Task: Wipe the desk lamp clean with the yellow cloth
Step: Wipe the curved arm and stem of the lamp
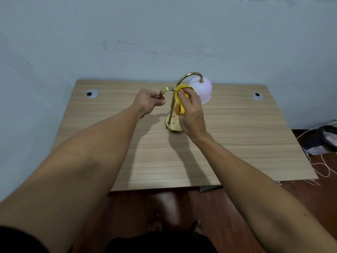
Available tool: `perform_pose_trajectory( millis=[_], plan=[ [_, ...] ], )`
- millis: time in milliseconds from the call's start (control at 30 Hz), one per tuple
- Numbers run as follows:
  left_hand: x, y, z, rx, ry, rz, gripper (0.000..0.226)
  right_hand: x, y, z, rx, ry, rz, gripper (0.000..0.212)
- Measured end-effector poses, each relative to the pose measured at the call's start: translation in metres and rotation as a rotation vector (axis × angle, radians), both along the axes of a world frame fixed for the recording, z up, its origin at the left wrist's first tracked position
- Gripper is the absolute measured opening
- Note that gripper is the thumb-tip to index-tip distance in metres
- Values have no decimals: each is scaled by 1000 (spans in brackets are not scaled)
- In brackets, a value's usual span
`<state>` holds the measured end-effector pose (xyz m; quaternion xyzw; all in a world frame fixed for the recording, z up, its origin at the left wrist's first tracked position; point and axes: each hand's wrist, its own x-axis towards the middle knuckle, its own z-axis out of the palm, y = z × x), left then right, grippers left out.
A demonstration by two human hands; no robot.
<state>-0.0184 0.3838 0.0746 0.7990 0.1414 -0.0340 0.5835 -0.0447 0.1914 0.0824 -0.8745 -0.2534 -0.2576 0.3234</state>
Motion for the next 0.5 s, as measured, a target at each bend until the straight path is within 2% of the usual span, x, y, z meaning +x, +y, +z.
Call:
perform_pose_trajectory(
  millis=[133, 233, 333, 400, 500],
  plan=[
    [-2, 1, 2, 11, -12, -26, 14, 8, 22, 9, -259, -53, 202, 60],
    [-2, 2, 1, 12, -30, -34, 17, 18, 28, 5, -403, -84, 253, 52],
    [1, 4, -3, 9, -17, -18, 11, 19, 25, 3, -268, -46, 191, 55],
    [2, 5, -5, -9, -3, -4, 15, 16, 23, -2, -169, -53, 112, 54],
    [2, 3, -3, -14, -2, 3, 15, 15, 12, -13, -143, -42, 80, 54]
  ],
)
